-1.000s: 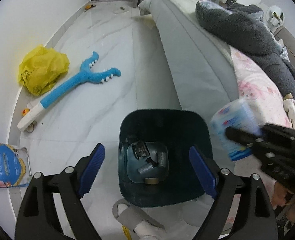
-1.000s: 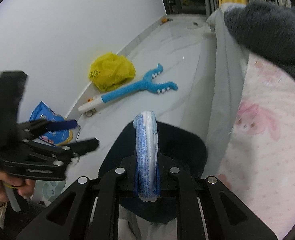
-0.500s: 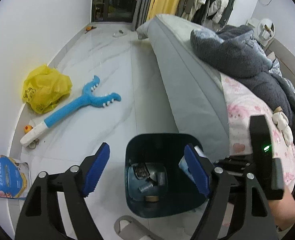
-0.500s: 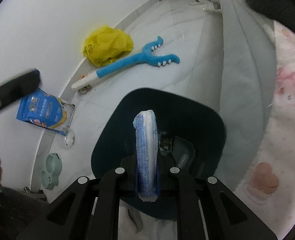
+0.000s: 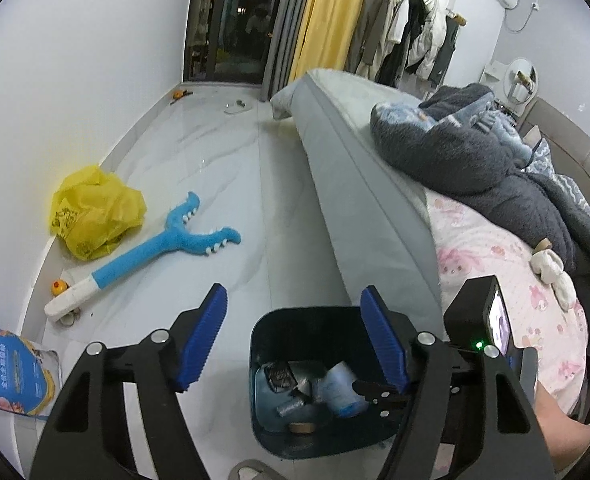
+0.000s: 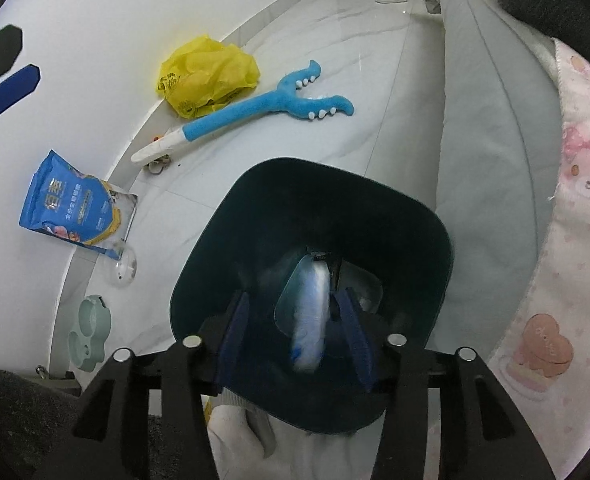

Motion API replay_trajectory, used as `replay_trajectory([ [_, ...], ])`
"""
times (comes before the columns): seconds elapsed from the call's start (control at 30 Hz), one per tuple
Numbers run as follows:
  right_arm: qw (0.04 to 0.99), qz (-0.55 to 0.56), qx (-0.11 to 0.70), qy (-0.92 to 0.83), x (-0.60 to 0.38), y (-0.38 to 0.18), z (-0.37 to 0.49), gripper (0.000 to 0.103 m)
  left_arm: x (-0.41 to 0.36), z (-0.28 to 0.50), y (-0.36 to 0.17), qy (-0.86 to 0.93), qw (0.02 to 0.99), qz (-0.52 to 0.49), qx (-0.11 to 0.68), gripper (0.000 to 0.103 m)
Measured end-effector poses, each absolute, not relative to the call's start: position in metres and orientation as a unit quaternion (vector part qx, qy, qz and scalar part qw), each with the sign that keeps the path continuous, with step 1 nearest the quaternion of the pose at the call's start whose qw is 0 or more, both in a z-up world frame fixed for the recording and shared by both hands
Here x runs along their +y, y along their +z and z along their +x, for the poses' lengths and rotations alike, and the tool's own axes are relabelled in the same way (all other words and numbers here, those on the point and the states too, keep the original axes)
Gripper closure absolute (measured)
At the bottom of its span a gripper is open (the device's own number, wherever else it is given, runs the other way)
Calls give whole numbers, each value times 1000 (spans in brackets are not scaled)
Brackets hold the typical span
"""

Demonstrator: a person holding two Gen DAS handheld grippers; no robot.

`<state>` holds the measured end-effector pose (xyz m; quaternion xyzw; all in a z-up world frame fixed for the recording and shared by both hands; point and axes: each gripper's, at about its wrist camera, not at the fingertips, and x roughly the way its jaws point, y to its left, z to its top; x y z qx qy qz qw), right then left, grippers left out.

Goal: Collect trash
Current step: 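Move both tools back to the white socks on the bed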

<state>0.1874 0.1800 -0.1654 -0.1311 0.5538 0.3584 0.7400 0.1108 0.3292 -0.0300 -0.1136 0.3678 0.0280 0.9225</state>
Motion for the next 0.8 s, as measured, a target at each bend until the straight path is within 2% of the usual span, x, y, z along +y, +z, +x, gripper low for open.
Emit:
replay_trajectory([
  [0.2,746,-124,540,369,171,-153,186,50,320,111,-16,24,933,-118,339,32],
  [0.57,786,-89,459,404,138,-102,186,32,281,120,4,9,943,-102,316,32],
  [0.8,815,-79,412,399,102,-78,190,25,256,126,16,-4,947,-104,304,32],
])
